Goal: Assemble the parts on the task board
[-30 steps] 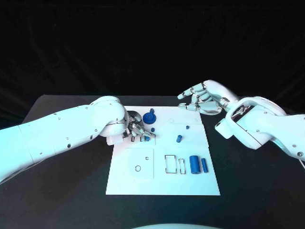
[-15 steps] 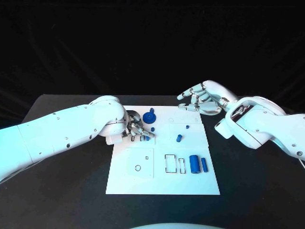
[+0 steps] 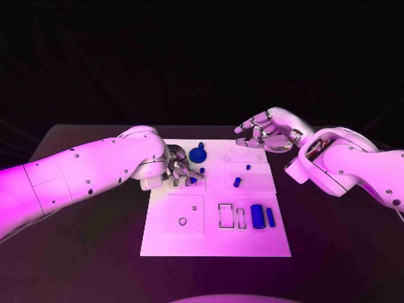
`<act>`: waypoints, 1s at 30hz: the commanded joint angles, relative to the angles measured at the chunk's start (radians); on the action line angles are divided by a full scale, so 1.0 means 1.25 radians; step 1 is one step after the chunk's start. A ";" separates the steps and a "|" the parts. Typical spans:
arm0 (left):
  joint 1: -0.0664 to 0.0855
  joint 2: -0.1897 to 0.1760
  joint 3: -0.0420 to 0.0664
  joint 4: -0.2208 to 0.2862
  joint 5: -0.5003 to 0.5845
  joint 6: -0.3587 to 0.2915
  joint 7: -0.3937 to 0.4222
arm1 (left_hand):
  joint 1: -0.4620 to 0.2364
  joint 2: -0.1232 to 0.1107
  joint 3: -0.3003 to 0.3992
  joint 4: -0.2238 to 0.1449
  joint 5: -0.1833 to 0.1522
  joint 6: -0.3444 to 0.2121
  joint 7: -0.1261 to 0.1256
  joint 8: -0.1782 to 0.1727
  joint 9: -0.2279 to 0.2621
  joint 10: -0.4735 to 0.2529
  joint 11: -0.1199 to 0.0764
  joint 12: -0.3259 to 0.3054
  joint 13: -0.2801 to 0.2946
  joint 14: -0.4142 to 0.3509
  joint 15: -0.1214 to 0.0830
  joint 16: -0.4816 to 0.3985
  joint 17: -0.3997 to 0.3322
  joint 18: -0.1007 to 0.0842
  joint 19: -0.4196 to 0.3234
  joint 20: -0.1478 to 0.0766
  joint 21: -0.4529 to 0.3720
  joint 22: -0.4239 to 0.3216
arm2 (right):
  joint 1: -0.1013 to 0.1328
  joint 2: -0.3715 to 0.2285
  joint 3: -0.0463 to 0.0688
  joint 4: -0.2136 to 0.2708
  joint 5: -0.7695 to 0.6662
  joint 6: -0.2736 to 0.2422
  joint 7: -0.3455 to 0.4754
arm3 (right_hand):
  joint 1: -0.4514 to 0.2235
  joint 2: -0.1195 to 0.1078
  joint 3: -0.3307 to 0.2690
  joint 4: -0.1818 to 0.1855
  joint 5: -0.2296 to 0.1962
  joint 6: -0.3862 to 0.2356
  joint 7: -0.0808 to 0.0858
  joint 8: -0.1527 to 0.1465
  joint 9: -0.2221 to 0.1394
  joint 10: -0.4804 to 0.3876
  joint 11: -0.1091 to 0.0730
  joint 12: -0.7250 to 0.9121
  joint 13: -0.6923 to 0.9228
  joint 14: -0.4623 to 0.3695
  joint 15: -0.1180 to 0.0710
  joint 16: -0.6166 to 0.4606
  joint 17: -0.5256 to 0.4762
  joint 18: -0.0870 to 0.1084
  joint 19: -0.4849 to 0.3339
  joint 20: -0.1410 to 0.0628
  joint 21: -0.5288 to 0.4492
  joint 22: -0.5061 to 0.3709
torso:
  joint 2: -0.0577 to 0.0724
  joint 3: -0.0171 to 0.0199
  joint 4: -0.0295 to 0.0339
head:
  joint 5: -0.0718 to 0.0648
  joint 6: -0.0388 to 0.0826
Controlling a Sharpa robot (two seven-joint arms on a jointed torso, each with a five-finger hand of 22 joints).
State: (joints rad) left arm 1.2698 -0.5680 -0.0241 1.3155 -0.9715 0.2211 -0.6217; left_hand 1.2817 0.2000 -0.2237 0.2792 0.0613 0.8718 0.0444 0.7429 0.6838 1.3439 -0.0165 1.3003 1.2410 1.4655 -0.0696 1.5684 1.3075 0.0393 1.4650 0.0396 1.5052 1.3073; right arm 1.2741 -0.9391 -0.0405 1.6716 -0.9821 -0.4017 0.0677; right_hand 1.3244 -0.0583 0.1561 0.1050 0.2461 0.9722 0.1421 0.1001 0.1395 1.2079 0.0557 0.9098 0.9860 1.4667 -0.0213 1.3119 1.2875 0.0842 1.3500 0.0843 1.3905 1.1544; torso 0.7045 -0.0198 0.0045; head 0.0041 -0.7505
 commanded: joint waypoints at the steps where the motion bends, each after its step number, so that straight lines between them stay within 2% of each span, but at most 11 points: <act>1: 0.000 0.002 0.000 -0.001 -0.002 -0.002 -0.001 | 0.001 0.002 0.003 0.000 0.003 -0.006 -0.001 0.000 0.001 0.002 -0.005 -0.001 0.001 0.084 -0.007 0.002 0.211 -0.011 0.041 -0.005 0.005 0.120 | -0.001 0.001 0.000 -0.001 -0.008 0.016 -0.004 | -0.002 0.007 -0.002 0.002 0.003 -0.003 0.003 0.002 0.001 -0.004 0.000 0.000 0.001 0.033 0.000 -0.001 0.001 0.002 -0.005 0.002 -0.003 0.001 | 0.000 0.0004 0.0003 | 0.002 0.000; 12: 0.000 0.001 0.000 -0.003 -0.002 0.005 -0.003 | 0.013 0.000 0.010 -0.005 0.003 -0.007 -0.002 -0.001 0.004 0.002 -0.005 -0.002 0.001 0.084 -0.007 0.002 0.211 -0.011 0.041 -0.005 0.005 0.120 | -0.001 0.003 -0.001 -0.002 -0.008 0.020 -0.007 | -0.002 0.008 -0.003 0.002 0.003 -0.002 0.003 0.003 0.001 -0.005 0.000 -0.001 0.000 0.033 0.000 -0.002 0.000 0.002 -0.005 0.002 -0.003 0.000 | 0.000 0.0002 -0.0001 | 0.003 -0.002; 17: 0.000 0.000 0.000 -0.001 -0.002 0.005 -0.002 | 0.076 0.009 0.057 -0.039 0.007 -0.016 -0.007 -0.008 0.007 -0.001 -0.010 -0.006 0.000 0.084 -0.011 0.002 0.211 -0.011 0.041 -0.008 0.005 0.122 | -0.001 0.003 -0.001 -0.003 -0.008 0.022 -0.008 | -0.002 0.008 -0.003 0.003 0.003 -0.002 0.002 0.003 0.001 -0.004 0.000 0.000 0.000 0.033 0.000 -0.002 0.000 0.002 -0.005 0.002 -0.003 0.000 | 0.000 0.0001 -0.0001 | 0.003 -0.002; 19: 0.000 -0.002 0.000 0.001 -0.002 0.004 -0.001 | 0.123 0.014 0.097 -0.065 0.011 -0.025 -0.011 -0.016 0.006 -0.004 -0.014 -0.010 -0.001 0.084 -0.015 0.002 0.211 -0.012 0.041 -0.011 0.006 0.123 | -0.001 0.003 -0.001 -0.003 -0.008 0.024 -0.009 | -0.002 0.008 -0.003 0.003 0.003 -0.002 0.002 0.003 0.001 -0.004 0.000 0.000 0.001 0.033 0.000 -0.002 0.000 0.002 -0.005 0.002 -0.004 0.000 | 0.000 -0.0001 -0.0001 | 0.003 -0.004; 21: 0.000 -0.006 0.000 0.005 0.000 0.003 0.000 | 0.161 0.009 0.146 -0.087 0.024 -0.033 -0.009 -0.026 0.004 -0.010 -0.014 -0.017 -0.004 0.084 -0.016 0.002 0.211 -0.012 0.041 -0.014 0.006 0.124 | -0.001 0.003 -0.001 -0.003 -0.008 0.026 -0.010 | -0.002 0.008 -0.003 0.003 0.003 -0.002 0.002 0.003 0.001 -0.004 0.000 0.001 0.001 0.033 0.000 -0.002 0.000 0.002 -0.006 0.002 -0.004 0.000 | 0.000 0.0000 -0.0003 | 0.003 -0.005; 23: 0.000 -0.010 0.000 0.008 0.005 0.002 0.001 | 0.171 -0.009 0.194 -0.090 0.031 -0.035 -0.005 -0.033 0.003 -0.016 -0.011 -0.026 -0.010 0.084 -0.014 0.002 0.211 -0.011 0.040 -0.013 0.005 0.122 | -0.001 0.003 -0.001 -0.004 -0.008 0.028 -0.010 | -0.002 0.008 -0.003 0.003 0.003 -0.002 0.002 0.003 0.001 -0.004 0.000 0.001 0.001 0.033 0.000 -0.002 0.000 0.002 -0.006 0.002 -0.004 0.000 | 0.000 0.0000 -0.0004 | 0.003 -0.005; 24: 0.000 -0.012 0.000 0.010 0.008 0.002 0.002 | 0.152 -0.039 0.262 -0.070 0.030 -0.029 -0.002 -0.037 0.005 -0.015 -0.003 -0.030 -0.012 0.084 -0.011 0.002 0.211 -0.011 0.039 -0.011 0.004 0.122 | -0.001 0.003 -0.001 -0.004 -0.008 0.029 -0.011 | -0.002 0.008 -0.003 0.003 0.003 -0.002 0.002 0.003 0.001 -0.004 0.000 0.001 0.001 0.033 0.000 -0.002 0.000 0.002 -0.005 0.002 -0.004 0.000 | 0.000 0.0000 -0.0003 | 0.003 -0.005; 25: 0.000 -0.015 0.000 0.012 0.010 0.002 0.002 | 0.145 -0.077 0.331 -0.065 0.033 -0.031 0.000 -0.040 0.008 -0.015 -0.003 -0.034 -0.013 0.084 -0.016 0.002 0.211 -0.011 0.039 -0.009 0.004 0.123 | -0.001 0.003 -0.002 -0.005 -0.008 0.030 -0.011 | -0.001 0.008 -0.003 0.002 0.003 -0.001 0.002 0.004 0.001 -0.004 0.000 0.001 0.001 0.033 0.000 -0.002 0.000 0.002 -0.005 0.002 -0.003 0.000 | 0.000 0.0001 0.0002 | 0.003 -0.006; 26: 0.000 -0.017 0.000 0.013 0.012 0.002 0.003 | 0.139 -0.090 0.361 -0.061 0.034 -0.030 -0.002 -0.040 0.010 -0.015 -0.006 -0.036 -0.015 0.084 -0.012 0.002 0.211 -0.011 0.039 -0.008 0.004 0.123 | -0.002 0.004 -0.002 -0.005 -0.008 0.031 -0.011 | -0.001 0.008 -0.003 0.002 0.003 -0.001 0.002 0.004 0.001 -0.004 0.000 0.001 0.001 0.033 0.000 -0.002 0.000 0.002 -0.005 0.002 -0.003 0.000 | 0.000 0.0002 0.0006 | 0.003 -0.007; 27: 0.000 -0.020 0.001 0.015 0.013 0.002 0.003 | 0.099 -0.150 0.469 -0.044 0.028 -0.027 -0.001 -0.036 0.020 -0.013 0.001 -0.037 -0.015 0.084 -0.013 0.002 0.211 -0.011 0.038 -0.004 0.003 0.123 | -0.002 0.004 -0.002 -0.005 -0.008 0.031 -0.011 | -0.001 0.008 -0.003 0.002 0.003 -0.001 0.002 0.004 0.002 -0.003 -0.001 0.001 0.001 0.033 0.000 -0.002 0.000 0.002 -0.006 0.002 -0.004 0.000 | 0.000 0.0003 0.0007 | 0.003 -0.007; 30: 0.000 -0.026 0.001 0.018 0.016 0.002 0.004 | 0.075 -0.182 0.568 -0.052 0.034 -0.027 -0.001 -0.032 0.030 -0.016 -0.002 -0.045 -0.021 0.084 -0.008 0.002 0.211 -0.010 0.037 -0.005 0.001 0.121 | -0.002 0.005 -0.002 -0.005 -0.009 0.031 -0.010 | 0.001 0.008 -0.003 0.001 0.004 -0.001 0.002 0.004 0.002 -0.004 -0.001 0.001 0.001 0.033 0.000 -0.003 -0.001 0.002 -0.006 0.002 -0.004 0.000 | 0.000 0.0006 0.0007 | 0.003 -0.008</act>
State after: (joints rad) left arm 1.2733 -0.5977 -0.0213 1.3353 -0.9626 0.2192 -0.6166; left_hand 1.3928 -0.0114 0.3315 0.3505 0.0993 0.8318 0.0471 0.6965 0.7142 1.3238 -0.0217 1.2471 1.2074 1.4658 -0.0877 1.5684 1.3073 0.0394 1.4685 0.0284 1.5103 1.3079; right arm 1.2724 -0.9347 -0.0427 1.6648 -0.9827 -0.3810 0.0570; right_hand 1.3244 -0.0583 0.1561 0.1050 0.2460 0.9722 0.1421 0.1001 0.1401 1.2079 0.0558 0.9098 0.9857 1.4667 -0.0213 1.3119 1.2875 0.0842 1.3500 0.0843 1.3905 1.1544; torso 0.7048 -0.0197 0.0046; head 0.0076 -0.7593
